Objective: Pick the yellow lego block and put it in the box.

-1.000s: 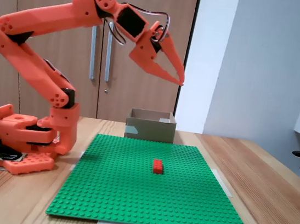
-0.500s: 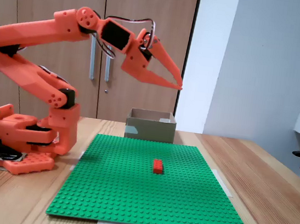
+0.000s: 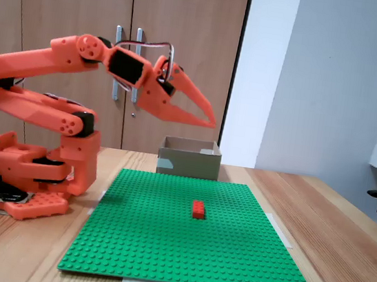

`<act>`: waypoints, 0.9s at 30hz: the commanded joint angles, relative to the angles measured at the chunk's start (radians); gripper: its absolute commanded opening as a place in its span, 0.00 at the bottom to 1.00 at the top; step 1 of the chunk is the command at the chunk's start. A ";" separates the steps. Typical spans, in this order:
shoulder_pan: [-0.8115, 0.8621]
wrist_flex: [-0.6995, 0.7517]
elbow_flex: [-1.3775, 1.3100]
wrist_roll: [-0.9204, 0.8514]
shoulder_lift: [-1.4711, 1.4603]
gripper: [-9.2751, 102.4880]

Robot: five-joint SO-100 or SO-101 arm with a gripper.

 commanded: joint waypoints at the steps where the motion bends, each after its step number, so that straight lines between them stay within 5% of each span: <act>1: 0.008 -0.005 0.029 0.002 0.049 0.07; 27: -0.020 0.057 0.403 0.008 0.264 0.07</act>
